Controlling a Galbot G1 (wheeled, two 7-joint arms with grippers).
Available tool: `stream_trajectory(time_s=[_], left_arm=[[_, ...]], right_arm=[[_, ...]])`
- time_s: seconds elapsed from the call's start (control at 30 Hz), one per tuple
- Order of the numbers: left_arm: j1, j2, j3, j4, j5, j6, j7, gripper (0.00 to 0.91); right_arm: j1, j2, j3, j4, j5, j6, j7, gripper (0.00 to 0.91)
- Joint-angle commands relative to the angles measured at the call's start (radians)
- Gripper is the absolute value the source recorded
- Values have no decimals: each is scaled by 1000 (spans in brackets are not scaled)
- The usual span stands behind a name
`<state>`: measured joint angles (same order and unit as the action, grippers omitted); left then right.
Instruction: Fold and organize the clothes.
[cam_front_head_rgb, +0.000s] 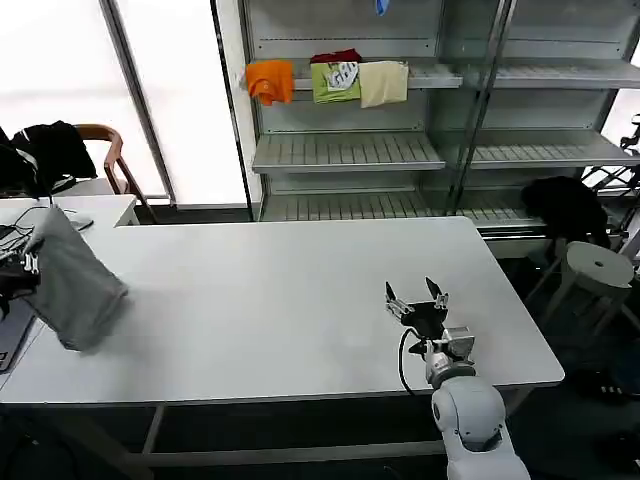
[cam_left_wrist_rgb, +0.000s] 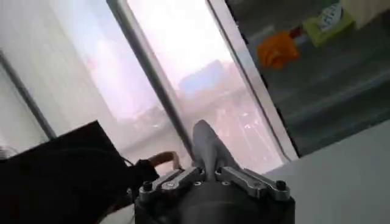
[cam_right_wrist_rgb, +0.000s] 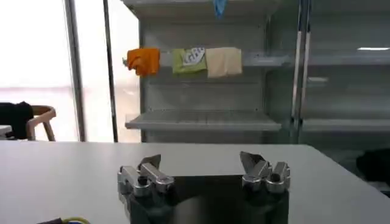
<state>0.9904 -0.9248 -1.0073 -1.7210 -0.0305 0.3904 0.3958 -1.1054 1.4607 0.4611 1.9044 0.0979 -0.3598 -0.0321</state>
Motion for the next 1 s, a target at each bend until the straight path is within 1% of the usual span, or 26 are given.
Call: stream_trajectory(time_s=[0.03,0.07,0.1,0.13,0.17,0.2,0.23,0.27,0.3,0.33,0.43,0.57,0.63,0.67,0.77,0.83,0.93,1.0], left_arm=[[59,-110,93,-224,207,-53,33,20],[78,-157,117,-226,238,-69,27,20],[123,-253,183,-212,318,-126,5,20],[146,-321,226,-190,383,-178,-7,20],[158,-350,247,-174,429,-203,-16,20],[178,-410,294,-119,495,-250,-48,20],[190,-445,324,-80,522,-275,-78,20],[197,-485,355,-51,547,-292,-92,20],[202,-495,379,-10,553,-304,-113,20],[209,-532,400,3,557,-315,-133,20],[221,-559,449,-20,516,-296,-142,20],[205,-548,524,-108,404,-197,-152,20],[193,-545,558,-125,358,-164,-179,20],[176,-547,580,-133,318,-125,-193,20],[143,-550,641,-136,234,-74,-240,20],[119,-556,673,-128,216,-52,-266,20],[73,-579,720,-101,165,-18,-302,20],[29,-609,763,-77,127,27,-328,20]], right_arm=[[-19,-5,7,-5,-10,15,0,907],[-24,-5,10,-7,-10,16,1,907],[-32,-6,15,-8,-10,20,3,907],[-36,-6,18,-9,-10,21,4,907],[-43,-7,20,-9,-10,24,5,907],[-49,-7,26,-8,-10,26,7,907],[-54,-9,32,-7,-10,27,8,907],[-57,-10,37,-6,-9,28,9,907],[-60,-12,43,-6,-8,28,11,907],[-62,-14,48,-6,-7,28,11,907],[-68,-23,63,-6,-2,29,12,907],[-63,-23,66,-12,-2,29,15,907],[-56,-17,61,-14,-3,28,16,907],[-52,-13,57,-15,-5,27,16,907],[-44,-3,49,-18,-7,25,17,907],[-41,0,45,-20,-9,25,17,907],[-41,1,43,-20,-10,24,17,907],[-42,-4,45,-17,-9,23,16,907]])
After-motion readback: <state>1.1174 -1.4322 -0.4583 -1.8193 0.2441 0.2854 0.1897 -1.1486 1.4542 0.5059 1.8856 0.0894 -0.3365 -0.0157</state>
